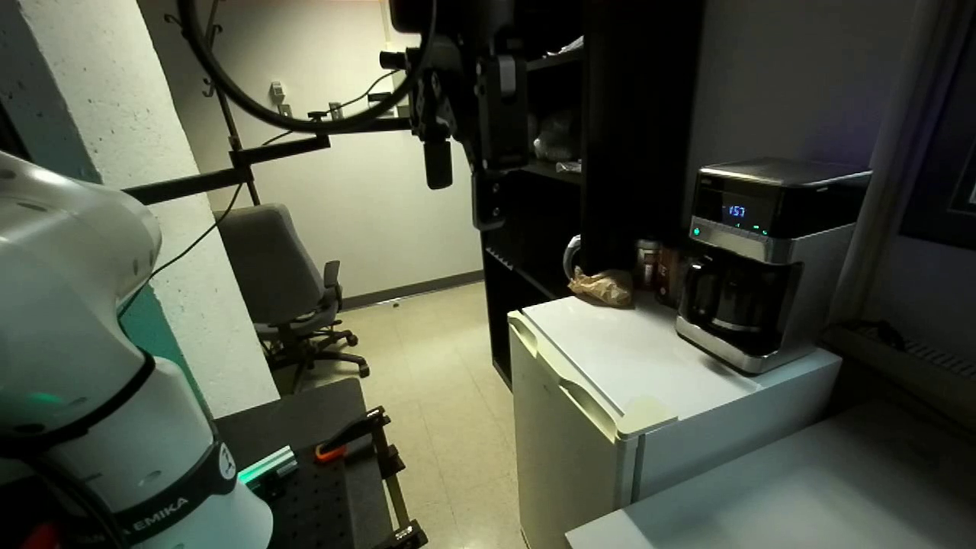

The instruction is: Press a button on the coffeemaker.

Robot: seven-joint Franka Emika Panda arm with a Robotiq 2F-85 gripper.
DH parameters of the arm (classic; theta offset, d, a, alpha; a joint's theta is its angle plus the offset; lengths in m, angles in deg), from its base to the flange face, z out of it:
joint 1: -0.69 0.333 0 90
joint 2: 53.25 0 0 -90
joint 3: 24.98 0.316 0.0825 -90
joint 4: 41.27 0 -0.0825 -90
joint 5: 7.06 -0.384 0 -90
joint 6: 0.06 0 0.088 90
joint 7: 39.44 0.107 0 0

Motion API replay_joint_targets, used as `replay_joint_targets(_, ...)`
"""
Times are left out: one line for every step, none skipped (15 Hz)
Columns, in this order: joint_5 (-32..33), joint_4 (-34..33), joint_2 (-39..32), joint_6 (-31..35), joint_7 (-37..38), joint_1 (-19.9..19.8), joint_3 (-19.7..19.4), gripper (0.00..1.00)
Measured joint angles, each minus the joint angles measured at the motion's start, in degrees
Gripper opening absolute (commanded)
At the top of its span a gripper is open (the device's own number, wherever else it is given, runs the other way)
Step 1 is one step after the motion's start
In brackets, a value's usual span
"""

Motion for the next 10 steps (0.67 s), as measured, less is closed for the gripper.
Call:
replay_joint_targets(0.00,0.00,-0.10,0.00,0.00,0.00,0.00,1.00)
replay_joint_targets(0.00,0.00,-0.24,0.04,0.00,0.00,0.01,1.00)
replay_joint_targets(0.00,0.00,-0.42,0.29,0.00,0.00,0.06,1.00)
replay_joint_targets(0.00,0.00,-0.66,0.64,0.00,0.03,0.10,1.00)
replay_joint_targets(0.00,-0.02,-1.00,1.12,-0.03,0.11,0.12,1.00)
replay_joint_targets(0.00,-0.05,-1.44,1.81,-0.04,0.20,0.20,1.00)
replay_joint_targets(0.00,-0.10,-2.05,2.67,-0.07,0.28,0.29,1.00)
replay_joint_targets(0.00,-0.18,-2.79,3.60,-0.09,0.38,0.36,0.97)
replay_joint_targets(0.00,-0.29,-3.73,4.68,-0.20,0.52,0.45,0.73)
replay_joint_targets(0.00,-0.46,-4.78,5.86,-0.35,0.71,0.55,0.72)
